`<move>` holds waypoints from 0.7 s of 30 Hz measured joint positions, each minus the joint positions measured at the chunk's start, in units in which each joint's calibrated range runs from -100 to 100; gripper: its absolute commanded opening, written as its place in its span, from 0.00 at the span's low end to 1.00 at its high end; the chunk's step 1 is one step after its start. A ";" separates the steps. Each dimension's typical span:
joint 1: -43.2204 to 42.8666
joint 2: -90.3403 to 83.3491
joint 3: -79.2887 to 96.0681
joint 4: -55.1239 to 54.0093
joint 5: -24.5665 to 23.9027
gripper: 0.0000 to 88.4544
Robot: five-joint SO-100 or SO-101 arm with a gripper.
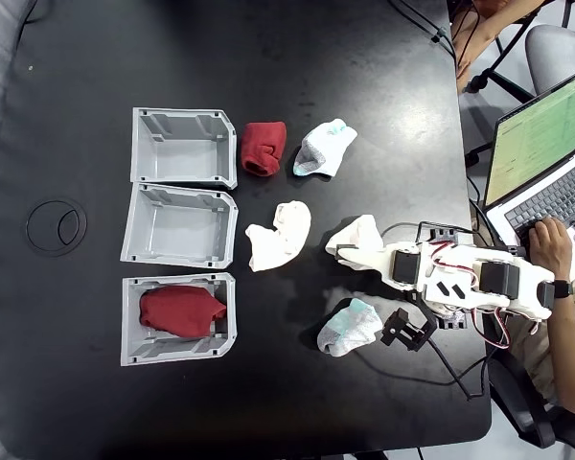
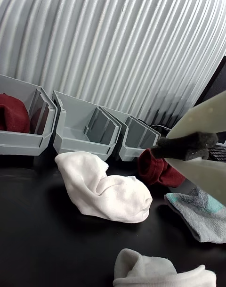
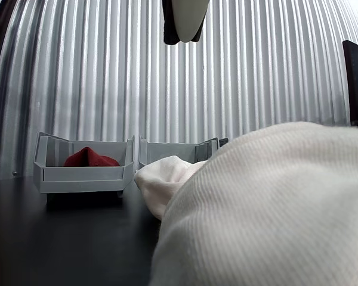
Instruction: Put the sock in the container
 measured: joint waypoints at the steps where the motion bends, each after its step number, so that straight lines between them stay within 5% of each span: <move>1: 0.00 0.00 0.00 0.00 0.00 0.02; 21: 0.11 0.00 4.59 -0.17 0.05 0.02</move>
